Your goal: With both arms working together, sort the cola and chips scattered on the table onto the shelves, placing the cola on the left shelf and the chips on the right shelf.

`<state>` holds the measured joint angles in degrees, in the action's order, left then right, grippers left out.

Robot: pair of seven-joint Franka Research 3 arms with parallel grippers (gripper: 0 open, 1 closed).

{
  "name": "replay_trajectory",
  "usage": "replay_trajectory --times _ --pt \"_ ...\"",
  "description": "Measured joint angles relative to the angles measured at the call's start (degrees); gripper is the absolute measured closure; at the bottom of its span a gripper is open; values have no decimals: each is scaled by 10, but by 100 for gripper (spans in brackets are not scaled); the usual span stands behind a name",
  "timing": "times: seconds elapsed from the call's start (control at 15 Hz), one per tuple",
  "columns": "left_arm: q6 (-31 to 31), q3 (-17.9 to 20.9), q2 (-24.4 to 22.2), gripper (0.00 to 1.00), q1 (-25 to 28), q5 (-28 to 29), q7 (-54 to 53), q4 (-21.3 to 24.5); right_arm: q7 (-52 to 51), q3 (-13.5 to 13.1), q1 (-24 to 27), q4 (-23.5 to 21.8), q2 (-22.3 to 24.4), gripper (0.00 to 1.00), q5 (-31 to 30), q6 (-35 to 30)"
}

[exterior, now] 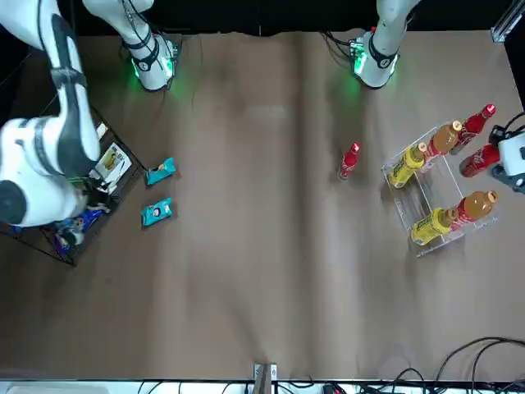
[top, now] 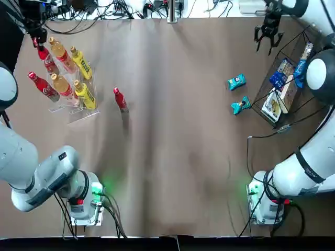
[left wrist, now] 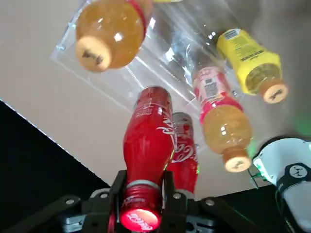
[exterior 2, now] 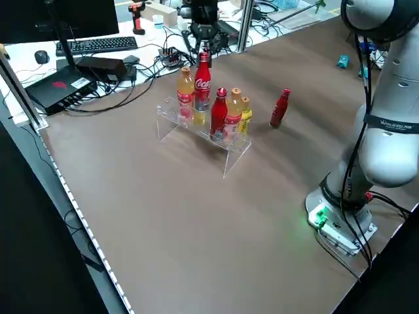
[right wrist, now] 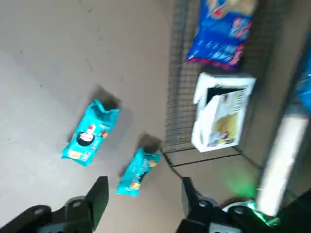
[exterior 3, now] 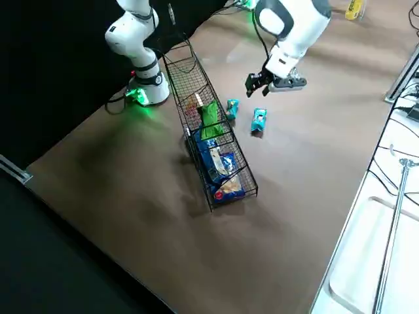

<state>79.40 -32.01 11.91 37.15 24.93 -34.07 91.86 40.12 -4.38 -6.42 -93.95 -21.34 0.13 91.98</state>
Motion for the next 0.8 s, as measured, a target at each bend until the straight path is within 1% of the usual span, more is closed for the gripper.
replay_trajectory --times 0.2,0.33,0.47,0.6,0.8 --pt "15 -25 1 66 52 -1 -18 17 52 0 -26 -47 -1 31 12 61" --pt "31 -56 2 66 92 -1 -19 42 81 0 -42 -74 -7 31 12 106" --pt "43 -92 3 66 135 -2 -19 67 105 0 -55 -96 -23 31 13 157" --pt "51 -117 2 66 167 -2 -19 81 137 1 -72 -106 -49 32 13 189" --pt "53 -127 0 66 182 -3 -20 86 161 1 -95 -108 -82 32 13 210"
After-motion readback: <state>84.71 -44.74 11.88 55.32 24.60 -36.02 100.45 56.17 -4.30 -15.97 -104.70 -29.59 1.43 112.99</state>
